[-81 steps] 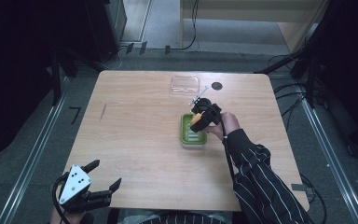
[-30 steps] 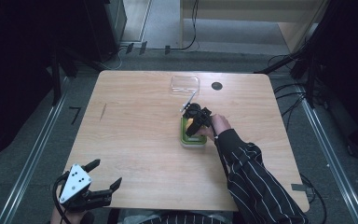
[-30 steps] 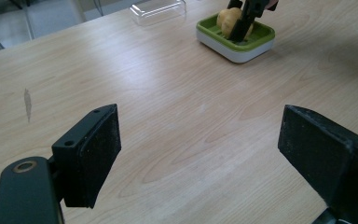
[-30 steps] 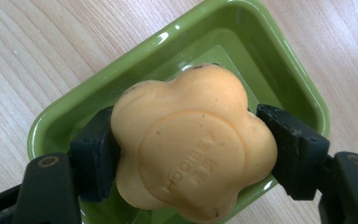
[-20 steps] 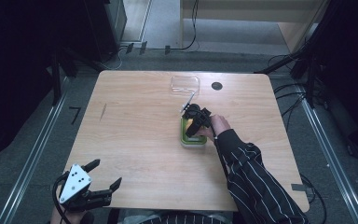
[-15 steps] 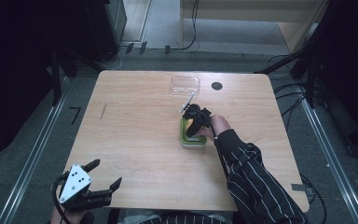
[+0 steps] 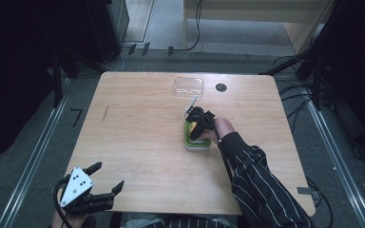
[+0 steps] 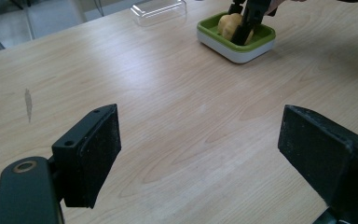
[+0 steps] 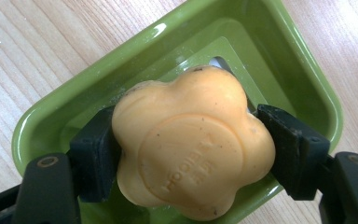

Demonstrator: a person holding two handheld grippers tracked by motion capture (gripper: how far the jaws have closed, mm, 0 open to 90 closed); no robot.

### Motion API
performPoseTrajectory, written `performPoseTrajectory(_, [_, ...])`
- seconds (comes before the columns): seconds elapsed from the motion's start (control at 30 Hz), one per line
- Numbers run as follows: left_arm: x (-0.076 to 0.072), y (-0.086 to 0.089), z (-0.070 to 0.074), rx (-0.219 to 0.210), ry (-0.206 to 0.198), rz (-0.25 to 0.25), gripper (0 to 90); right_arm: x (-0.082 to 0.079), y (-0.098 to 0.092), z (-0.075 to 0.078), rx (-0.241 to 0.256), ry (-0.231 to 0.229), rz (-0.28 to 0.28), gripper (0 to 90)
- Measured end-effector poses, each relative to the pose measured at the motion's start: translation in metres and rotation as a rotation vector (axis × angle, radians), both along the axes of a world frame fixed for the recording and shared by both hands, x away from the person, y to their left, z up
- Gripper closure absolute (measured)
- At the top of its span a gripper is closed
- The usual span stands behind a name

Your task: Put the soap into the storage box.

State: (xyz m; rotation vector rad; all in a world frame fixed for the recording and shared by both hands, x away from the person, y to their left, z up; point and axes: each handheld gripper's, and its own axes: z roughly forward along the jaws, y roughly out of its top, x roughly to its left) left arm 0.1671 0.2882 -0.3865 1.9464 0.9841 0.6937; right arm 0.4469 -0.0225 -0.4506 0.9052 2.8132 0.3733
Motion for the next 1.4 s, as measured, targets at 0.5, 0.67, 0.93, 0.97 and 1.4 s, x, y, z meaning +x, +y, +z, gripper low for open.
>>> performPoseTrajectory(0.5, [0.000, 0.000, 0.000, 0.000, 0.000, 0.002, 13.6, 0.001, -0.002, 0.003, 0.025, -0.007, -0.012, 25.8])
performPoseTrajectory(0.67, [0.000, 0.000, 0.000, 0.000, -0.001, 0.002, 13.6, 0.000, -0.002, 0.004, 0.030, -0.003, -0.018, 21.2])
performPoseTrajectory(0.93, [0.000, 0.000, 0.000, 0.000, -0.001, 0.002, 13.6, -0.003, -0.005, 0.013, 0.037, -0.015, -0.032, 14.0])
performPoseTrajectory(0.97, [0.000, 0.000, 0.000, 0.000, -0.001, 0.002, 13.6, -0.003, -0.006, 0.014, 0.037, -0.018, -0.034, 13.8])
performPoseTrajectory(1.4, [0.003, -0.002, 0.000, 0.000, -0.001, -0.007, 13.6, -0.011, -0.020, 0.025, 0.022, -0.012, -0.061, 5.0])
